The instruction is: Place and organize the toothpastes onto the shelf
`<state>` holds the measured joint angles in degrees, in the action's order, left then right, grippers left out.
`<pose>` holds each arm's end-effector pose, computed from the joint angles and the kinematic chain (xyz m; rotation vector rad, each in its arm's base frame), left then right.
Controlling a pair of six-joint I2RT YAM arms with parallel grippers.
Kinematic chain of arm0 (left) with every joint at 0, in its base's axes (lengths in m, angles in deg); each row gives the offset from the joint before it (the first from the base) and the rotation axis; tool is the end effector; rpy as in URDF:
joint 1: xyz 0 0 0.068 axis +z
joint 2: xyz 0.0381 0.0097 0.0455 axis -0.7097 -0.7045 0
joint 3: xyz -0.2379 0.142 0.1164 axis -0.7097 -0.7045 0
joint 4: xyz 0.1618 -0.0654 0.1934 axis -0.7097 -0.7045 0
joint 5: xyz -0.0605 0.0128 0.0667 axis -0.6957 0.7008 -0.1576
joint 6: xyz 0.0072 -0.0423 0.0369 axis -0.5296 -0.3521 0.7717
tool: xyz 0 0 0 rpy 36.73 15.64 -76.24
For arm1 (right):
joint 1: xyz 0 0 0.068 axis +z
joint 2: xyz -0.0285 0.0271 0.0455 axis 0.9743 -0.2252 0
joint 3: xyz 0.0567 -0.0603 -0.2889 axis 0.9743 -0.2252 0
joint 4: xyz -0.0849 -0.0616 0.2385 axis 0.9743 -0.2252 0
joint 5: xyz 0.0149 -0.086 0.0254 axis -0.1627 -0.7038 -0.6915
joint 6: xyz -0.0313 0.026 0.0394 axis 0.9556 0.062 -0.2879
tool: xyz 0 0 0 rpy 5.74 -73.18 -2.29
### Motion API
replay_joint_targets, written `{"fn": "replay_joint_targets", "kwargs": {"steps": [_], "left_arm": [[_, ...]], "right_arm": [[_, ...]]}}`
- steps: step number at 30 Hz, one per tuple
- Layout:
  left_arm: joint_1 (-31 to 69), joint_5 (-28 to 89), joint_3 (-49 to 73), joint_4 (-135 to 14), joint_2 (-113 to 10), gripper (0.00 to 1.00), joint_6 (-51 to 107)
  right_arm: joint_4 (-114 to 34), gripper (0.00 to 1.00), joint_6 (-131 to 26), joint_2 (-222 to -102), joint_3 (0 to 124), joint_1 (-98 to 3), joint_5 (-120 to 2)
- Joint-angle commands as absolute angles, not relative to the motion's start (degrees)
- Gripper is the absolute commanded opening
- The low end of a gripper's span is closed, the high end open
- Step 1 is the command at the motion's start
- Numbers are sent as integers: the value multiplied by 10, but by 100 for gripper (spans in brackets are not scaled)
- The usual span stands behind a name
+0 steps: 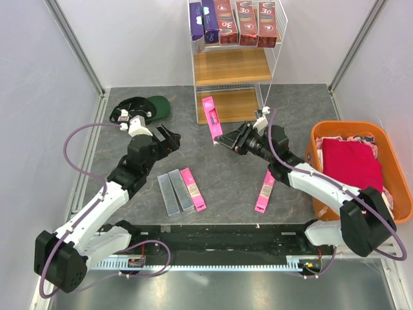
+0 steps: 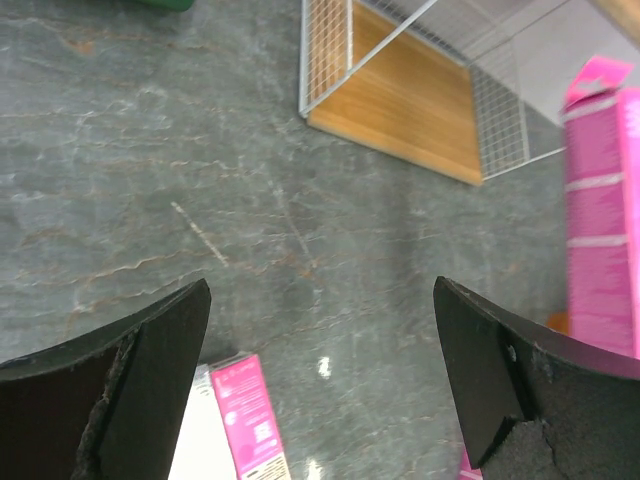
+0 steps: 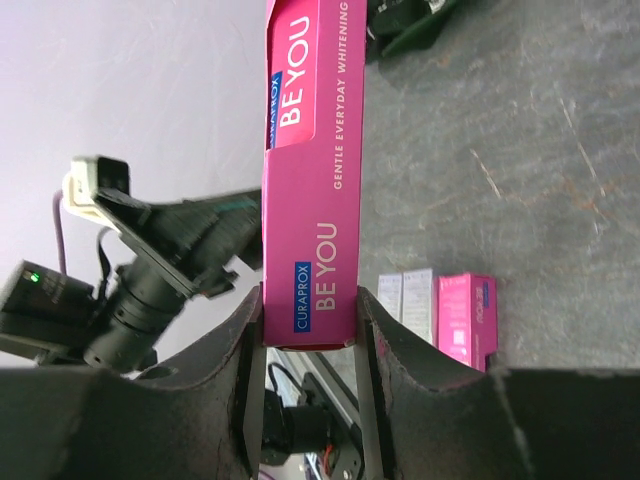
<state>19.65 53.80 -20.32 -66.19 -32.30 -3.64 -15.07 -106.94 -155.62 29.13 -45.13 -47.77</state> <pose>0.1957 -0.0822 0.3074 -0.4738 1.8834 -0.5538 0.2412 0.1649 0.3023 0.2229 1.9273 1.4356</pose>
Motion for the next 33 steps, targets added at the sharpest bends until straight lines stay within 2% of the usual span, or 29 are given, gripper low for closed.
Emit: {"fn": "replay_joint_targets", "kwargs": {"steps": [1, 19, 33], "left_arm": [[190, 588, -177, -679, -332, 100, -4], [189, 596, -183, -678, -318, 100, 8], [189, 612, -193, -683, -289, 100, 18]], "right_arm": [[-97, 23, -1069, -1584, 344, -466, -466], [-19, 24, -1139, -1796, 584, -493, -515], [-67, 26, -1175, -1948, 765, -504, -528]]}}
